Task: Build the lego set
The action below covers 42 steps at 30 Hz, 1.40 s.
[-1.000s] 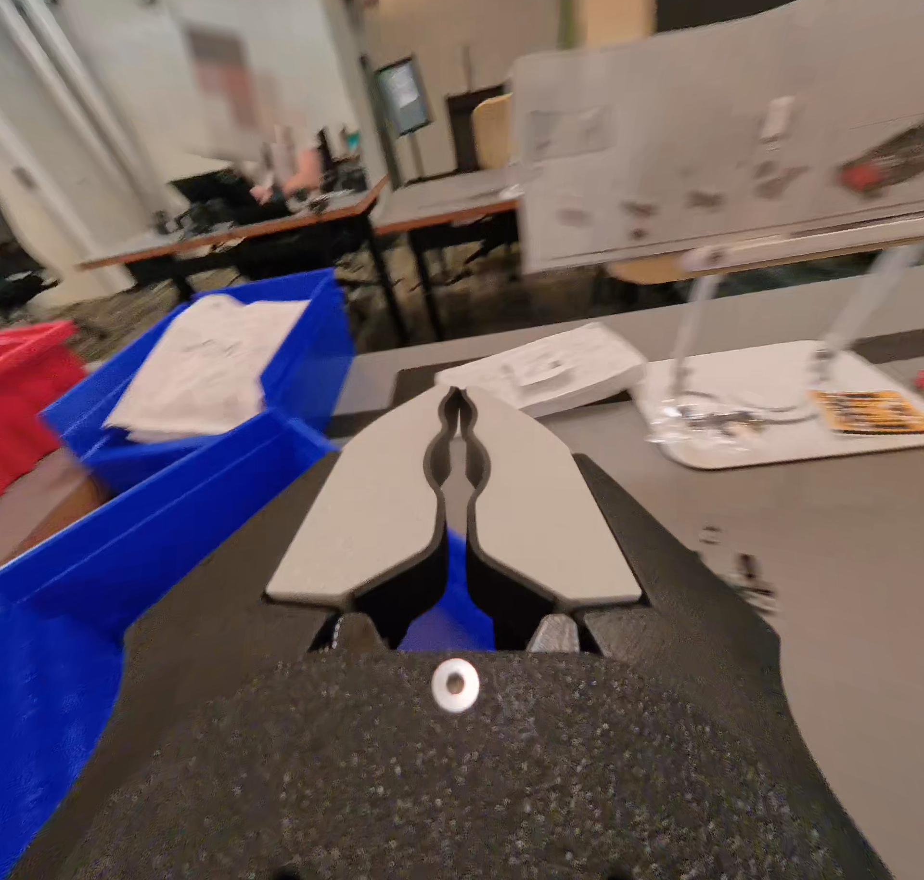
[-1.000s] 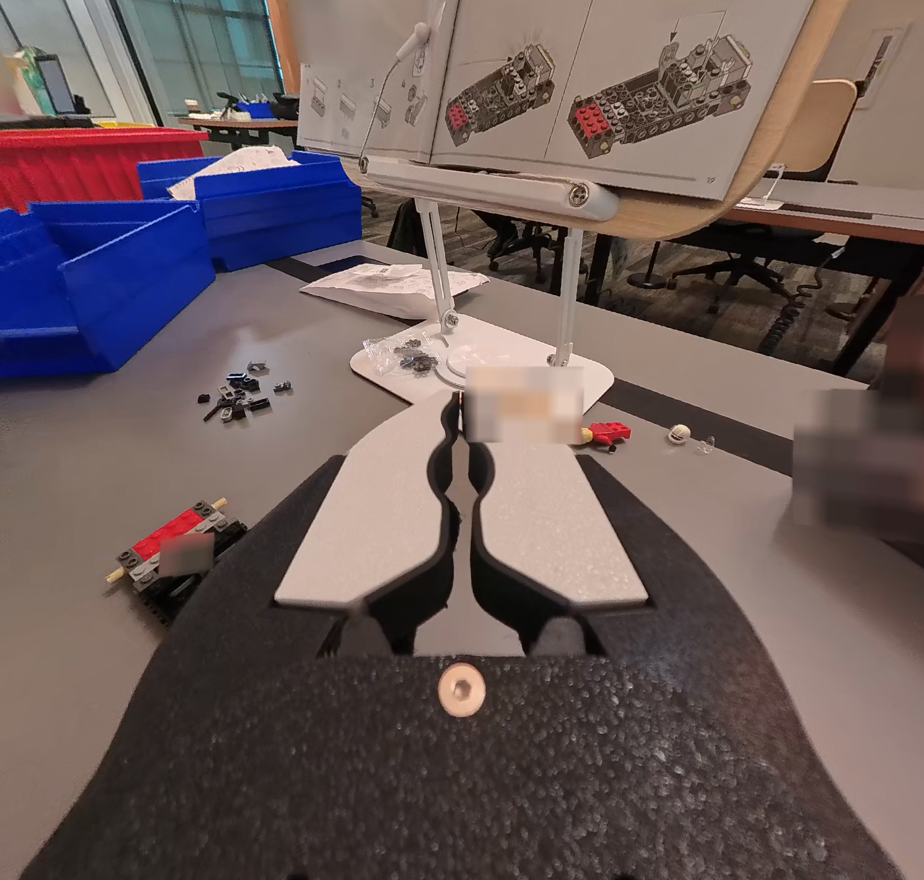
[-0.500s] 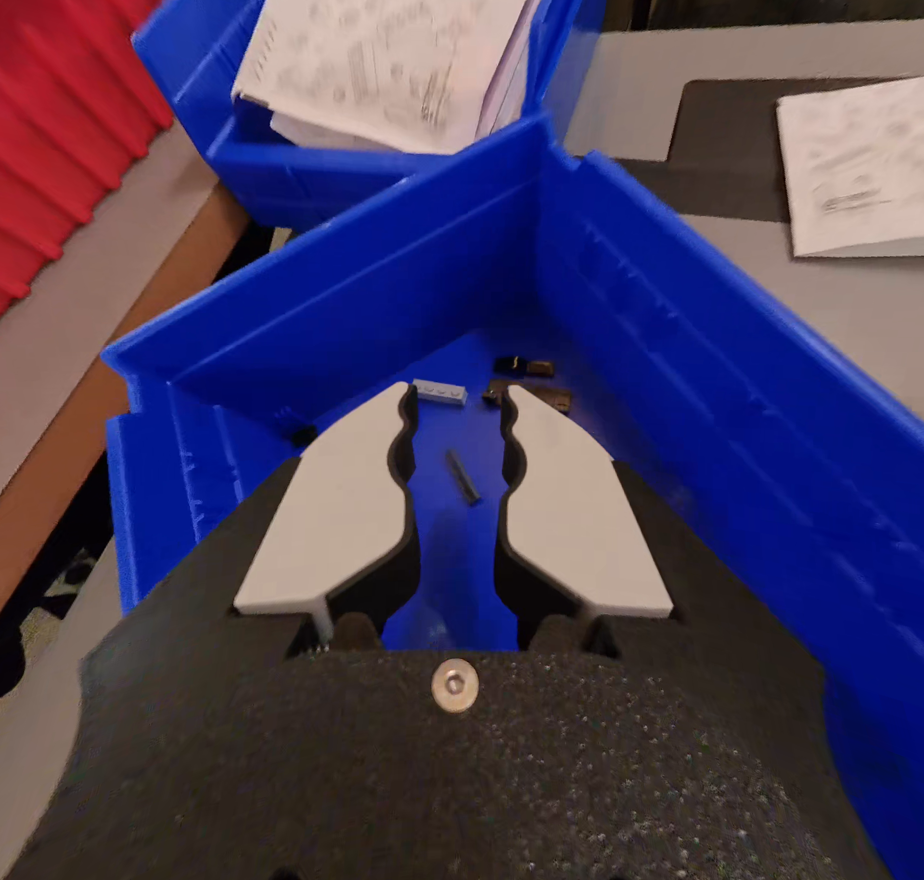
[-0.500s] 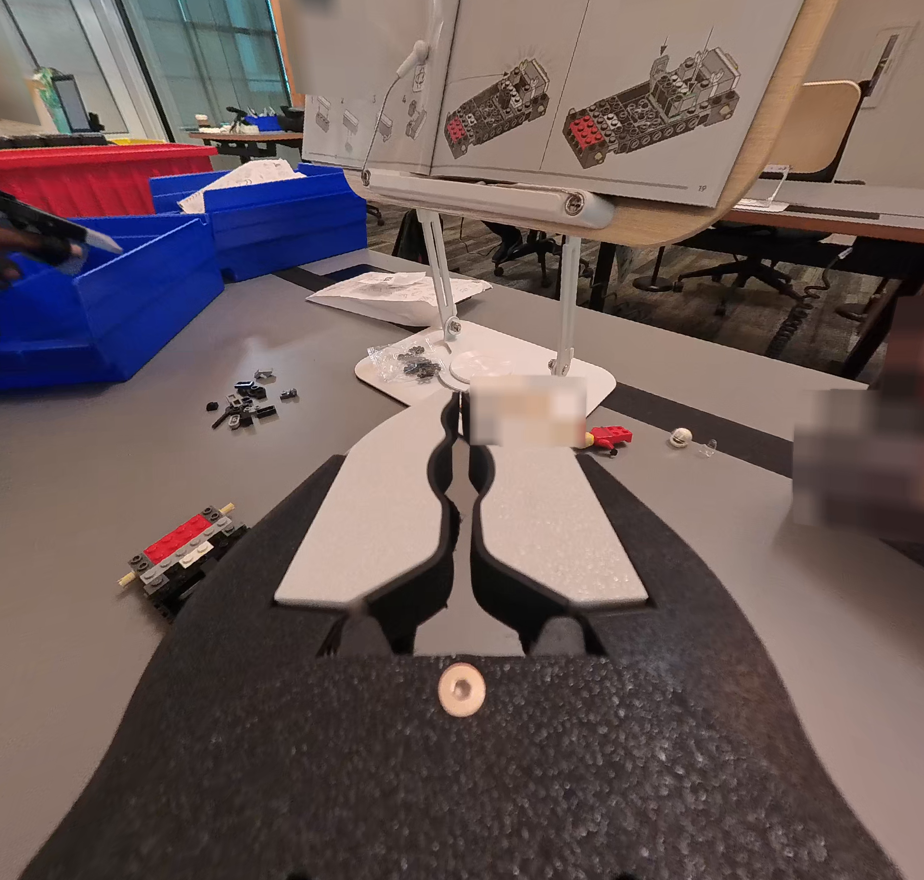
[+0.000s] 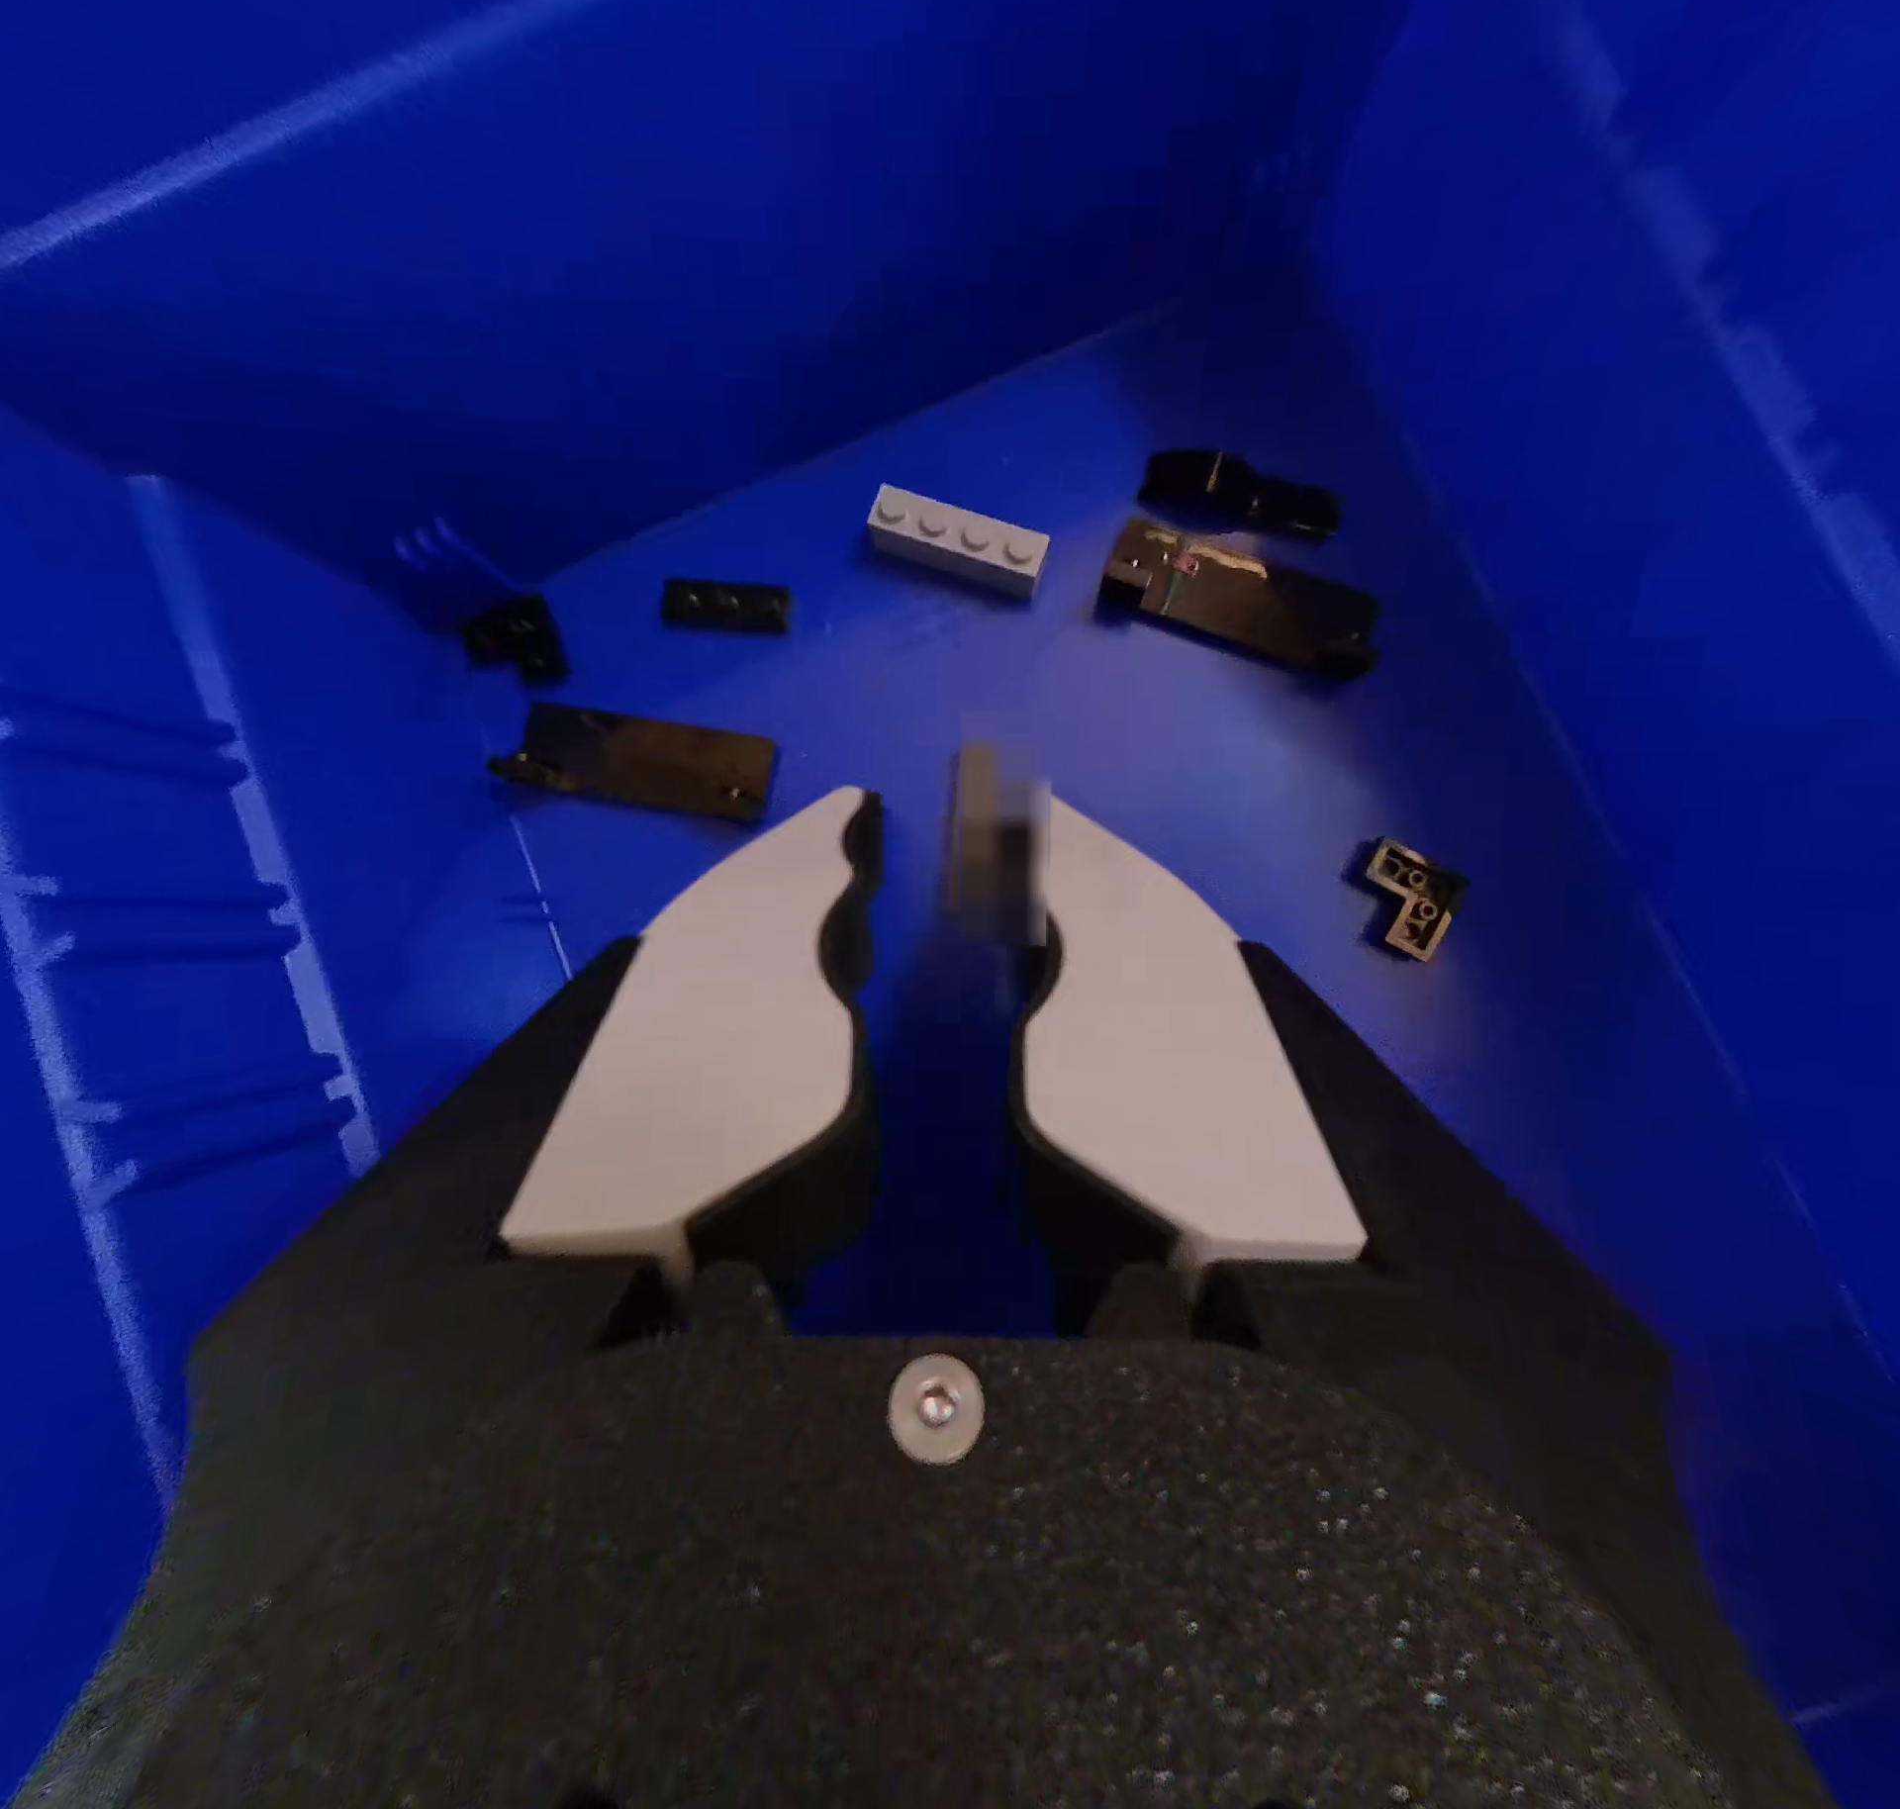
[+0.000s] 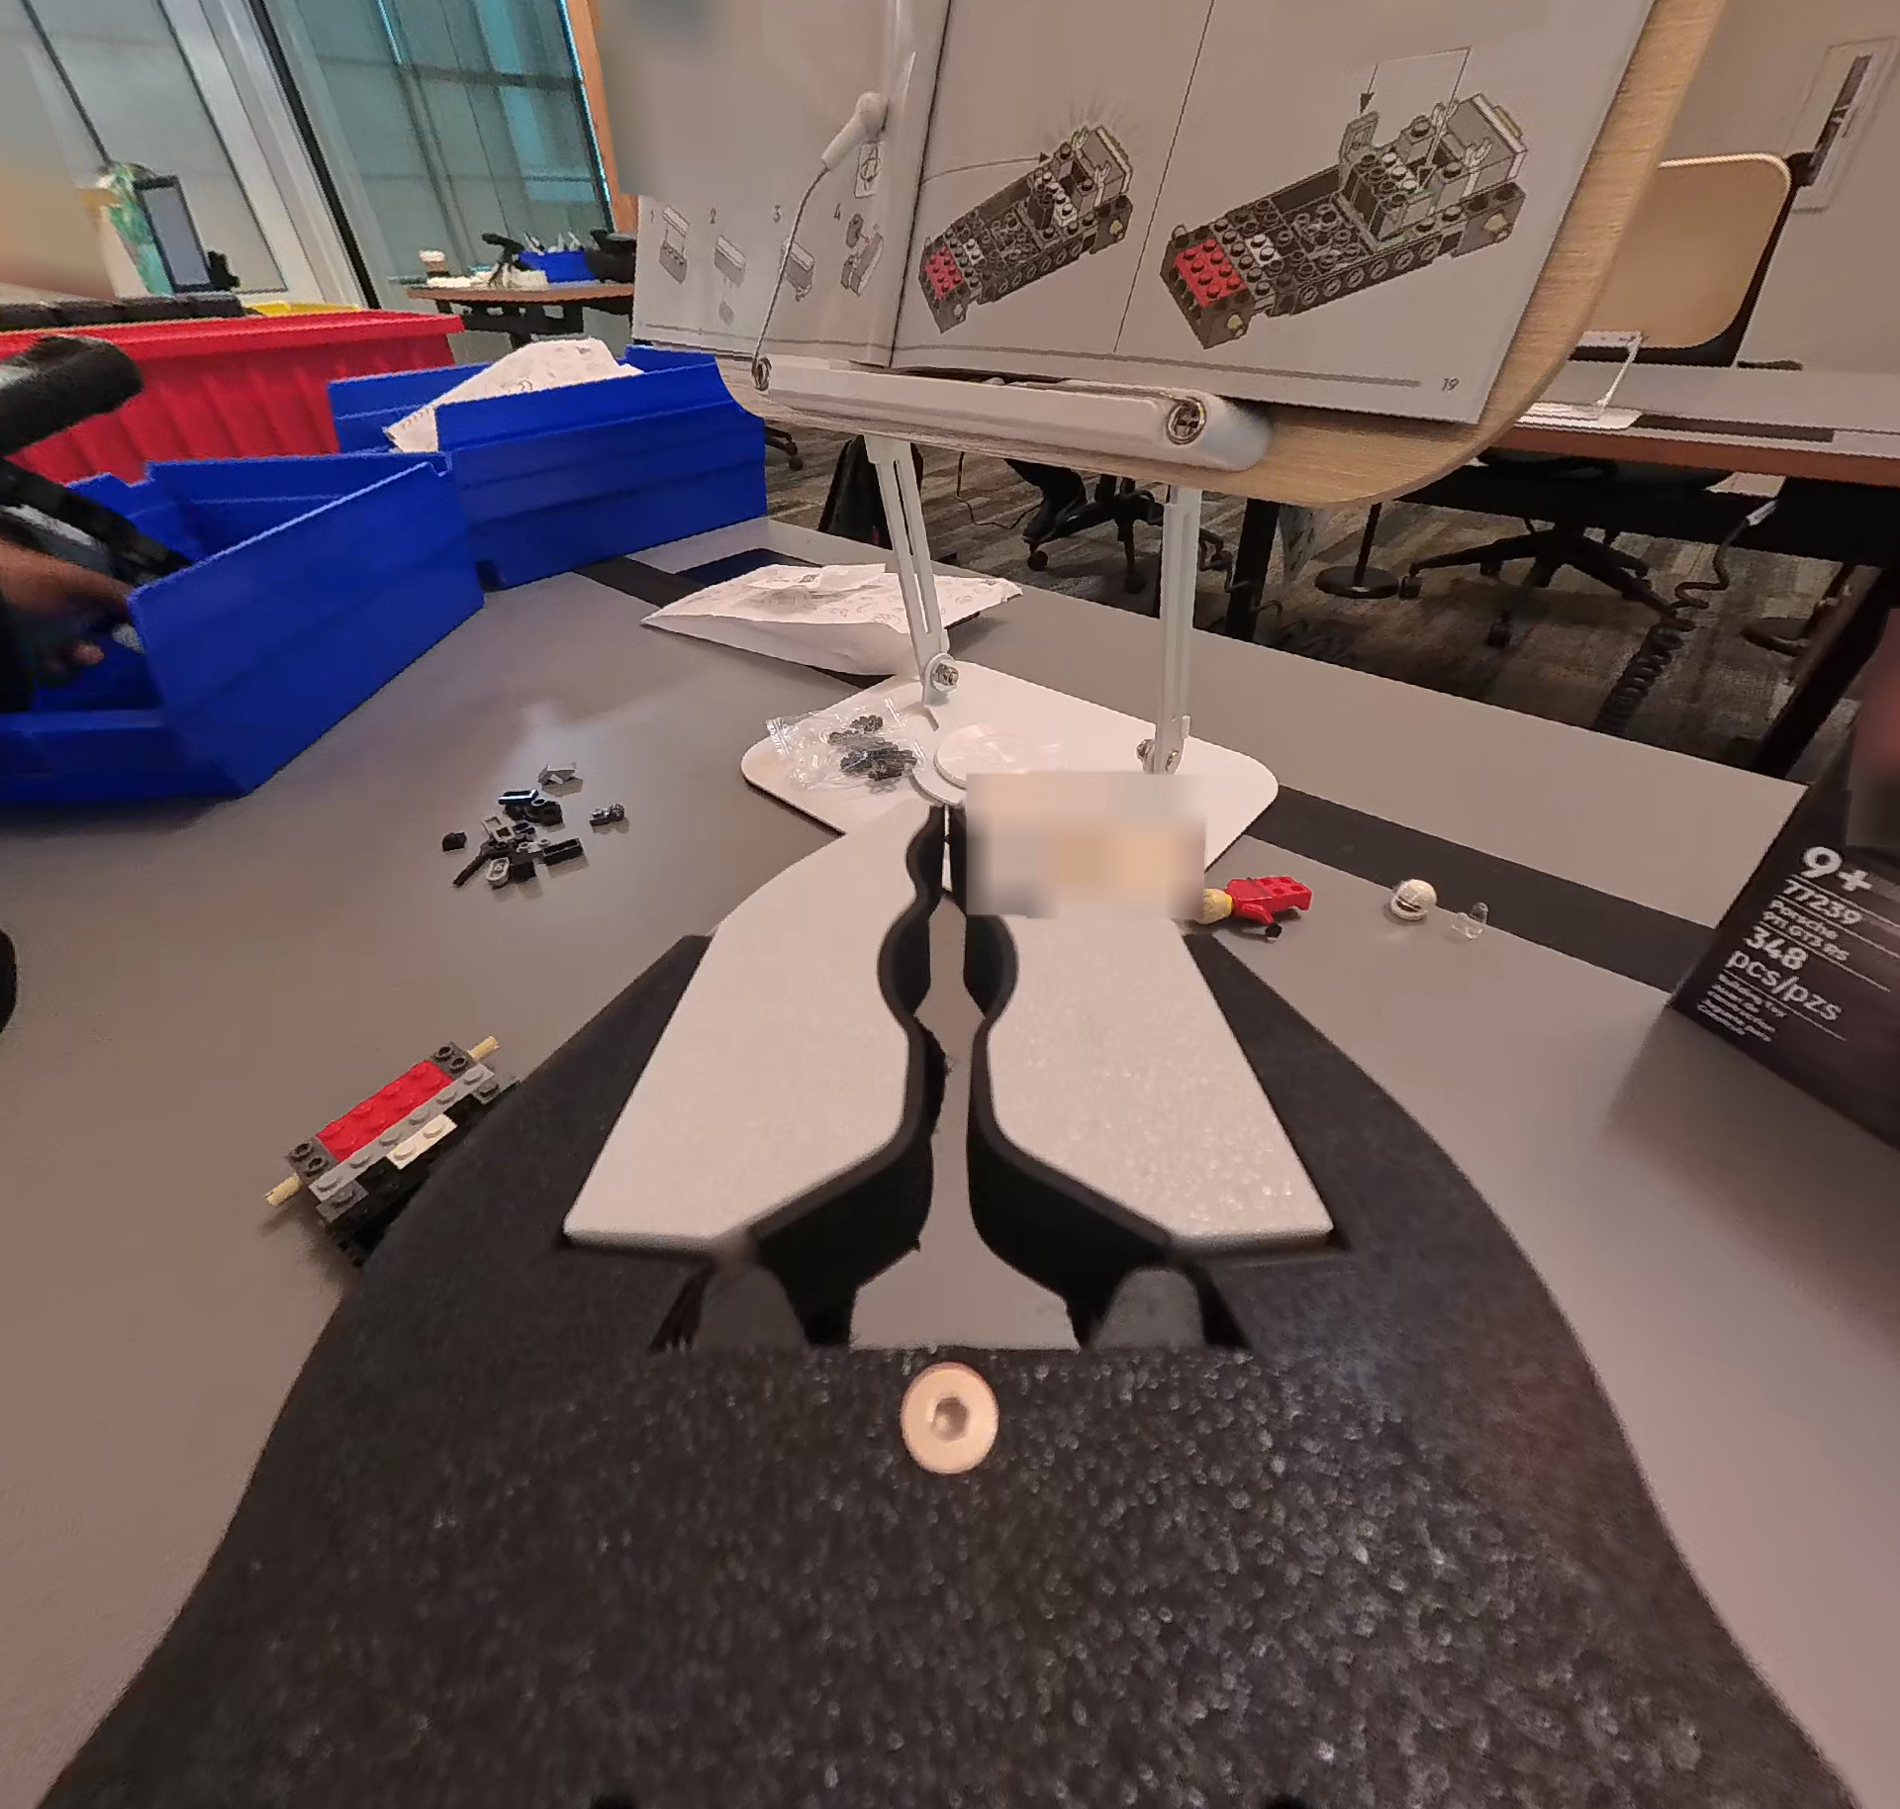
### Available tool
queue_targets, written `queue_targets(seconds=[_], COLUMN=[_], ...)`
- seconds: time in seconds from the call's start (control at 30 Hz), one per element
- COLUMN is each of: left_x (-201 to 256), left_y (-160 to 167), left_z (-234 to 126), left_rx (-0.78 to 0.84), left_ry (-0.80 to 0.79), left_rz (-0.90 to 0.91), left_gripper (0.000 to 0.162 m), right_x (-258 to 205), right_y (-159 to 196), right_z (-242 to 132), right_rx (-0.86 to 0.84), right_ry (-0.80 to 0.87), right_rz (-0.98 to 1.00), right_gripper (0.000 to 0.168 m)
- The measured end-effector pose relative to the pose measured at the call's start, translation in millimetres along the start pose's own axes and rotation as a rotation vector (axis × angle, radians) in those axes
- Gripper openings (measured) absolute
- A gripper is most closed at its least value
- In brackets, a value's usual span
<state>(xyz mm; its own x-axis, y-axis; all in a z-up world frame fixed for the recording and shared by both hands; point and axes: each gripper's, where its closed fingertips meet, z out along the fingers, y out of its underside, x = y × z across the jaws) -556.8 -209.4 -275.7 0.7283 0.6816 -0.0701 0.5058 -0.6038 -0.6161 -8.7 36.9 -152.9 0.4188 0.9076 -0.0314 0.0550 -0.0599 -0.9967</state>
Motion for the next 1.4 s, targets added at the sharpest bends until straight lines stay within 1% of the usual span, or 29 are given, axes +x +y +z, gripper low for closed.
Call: queue_targets(seconds=[0.03,0.17,0.23,0.27,0.3,0.33,0.47,0.53,0.6,0.67,0.77,0.9,0.93,1.1,1.13,1.2,1.27,1.33,1.4], left_x=[1,-2,1,6,11,14,11,9,7,1,-7,-7,-6,-4,-5,-7,-2,10,40], left_y=[1,4,5,8,9,6,-23,-39,-48,-49,-43,-40,-39,-37,-36,-38,-47,-60,-77], left_z=[0,-7,-14,-18,-22,-27,-39,-33,-19,-1,20,29,29,28,27,22,8,-14,-49], left_rx=[-0.008,-0.007,0.005,-0.006,-0.009,0.002,0.084,0.104,0.076,0.028,-0.05,-0.098,-0.103,-0.12,-0.122,-0.096,-0.029,0.057,0.165], left_ry=[0.007,0.005,0.013,0.038,0.058,0.068,0.037,0.03,0.034,0.03,0.045,0.078,0.084,0.09,0.089,0.082,0.099,0.137,0.234], left_rz=[0.004,-0.039,-0.029,-0.015,-0.001,0.012,0.04,0.029,0.005,-0.029,-0.125,-0.167,-0.167,-0.147,-0.146,-0.145,-0.132,-0.088,0.001], left_gripper=[0.008,0.007,0.007,0.009,0.017,0.021,0.03,0.032,0.034,0.035,0.036,0.029,0.024,0.023,0.011,0.009,0.009,0.008,0.009], right_x=[0,1,1,1,1,1,1,0,0,1,1,3,3,3,3,3,3,2,1], right_y=[0,0,0,1,1,2,5,5,6,6,6,8,9,9,8,6,5,4,5], right_z=[0,0,0,0,0,1,2,2,2,2,2,3,3,3,2,2,1,1,1], right_rx=[0.0,0.001,-0.001,-0.002,-0.004,-0.006,-0.015,-0.018,-0.021,-0.022,-0.022,-0.03,-0.032,-0.034,-0.033,-0.028,-0.023,-0.022,-0.024], right_ry=[0.0,0.001,0.001,0.0,-0.001,-0.002,-0.006,-0.007,-0.008,-0.008,-0.008,-0.01,-0.011,-0.014,-0.014,-0.013,-0.012,-0.014,-0.016], right_rz=[0.0,0.003,0.005,0.006,0.007,0.009,0.015,0.013,0.013,0.016,0.016,0.026,0.029,0.03,0.03,0.029,0.027,0.028,0.026], right_gripper=[0.0,0.0,0.0,0.0,0.0,0.0,0.0,0.0,0.0,0.0,0.0,0.0,0.0,0.0,0.0,0.0,0.0,0.0,0.0])
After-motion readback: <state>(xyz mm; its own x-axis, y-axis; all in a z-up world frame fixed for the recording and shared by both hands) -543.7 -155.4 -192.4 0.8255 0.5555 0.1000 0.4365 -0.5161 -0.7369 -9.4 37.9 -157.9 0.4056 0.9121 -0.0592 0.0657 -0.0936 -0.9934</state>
